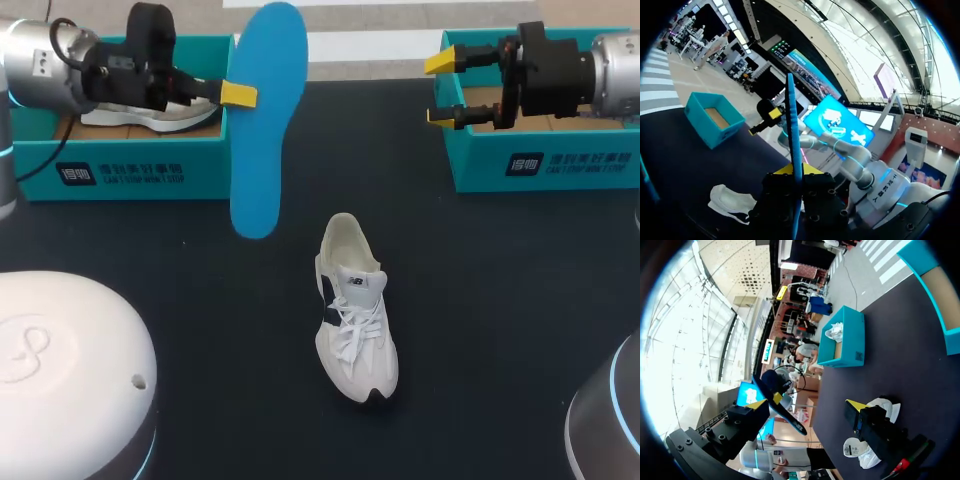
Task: Take the shoe out of the shoebox, open the shoe tongue, remove and reinsert the insole, then place the shoe into the shoebox
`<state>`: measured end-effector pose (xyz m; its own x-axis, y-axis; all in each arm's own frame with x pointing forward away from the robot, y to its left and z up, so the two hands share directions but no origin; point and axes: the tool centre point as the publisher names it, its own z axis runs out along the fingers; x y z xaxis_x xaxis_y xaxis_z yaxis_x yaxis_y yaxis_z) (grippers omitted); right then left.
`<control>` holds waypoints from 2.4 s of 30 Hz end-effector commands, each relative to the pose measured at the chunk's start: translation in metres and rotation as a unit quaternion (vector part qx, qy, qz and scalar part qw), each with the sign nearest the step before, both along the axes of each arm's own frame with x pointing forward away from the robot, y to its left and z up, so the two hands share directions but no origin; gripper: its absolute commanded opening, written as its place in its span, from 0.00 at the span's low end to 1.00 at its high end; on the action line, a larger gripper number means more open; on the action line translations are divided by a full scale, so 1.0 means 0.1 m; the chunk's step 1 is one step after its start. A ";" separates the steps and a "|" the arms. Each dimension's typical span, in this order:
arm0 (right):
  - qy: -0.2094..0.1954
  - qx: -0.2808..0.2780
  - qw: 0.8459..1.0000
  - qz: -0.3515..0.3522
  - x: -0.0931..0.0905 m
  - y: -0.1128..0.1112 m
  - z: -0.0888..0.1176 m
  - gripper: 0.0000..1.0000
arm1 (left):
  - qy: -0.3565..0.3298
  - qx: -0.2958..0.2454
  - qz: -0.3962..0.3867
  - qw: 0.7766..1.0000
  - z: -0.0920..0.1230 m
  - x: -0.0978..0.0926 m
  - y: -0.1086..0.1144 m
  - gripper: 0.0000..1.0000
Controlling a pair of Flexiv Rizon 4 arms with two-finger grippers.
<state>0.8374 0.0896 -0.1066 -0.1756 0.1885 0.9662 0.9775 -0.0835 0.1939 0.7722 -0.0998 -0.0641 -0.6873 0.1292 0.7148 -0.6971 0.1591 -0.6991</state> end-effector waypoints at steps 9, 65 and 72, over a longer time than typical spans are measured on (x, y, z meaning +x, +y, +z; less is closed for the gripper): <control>0.000 0.000 1.000 -0.002 -0.01 0.01 0.00 1.00 | 0.122 -0.056 0.079 0.988 -0.13 0.16 -0.09 0.00; -0.248 -0.459 0.851 -0.066 -0.36 0.32 0.44 1.00 | 0.300 -0.051 0.078 0.949 -0.68 0.70 -0.64 0.00; -0.160 -0.549 0.817 -0.082 -0.36 0.55 0.46 1.00 | 0.300 -0.051 0.078 0.949 -0.68 0.70 -0.64 0.00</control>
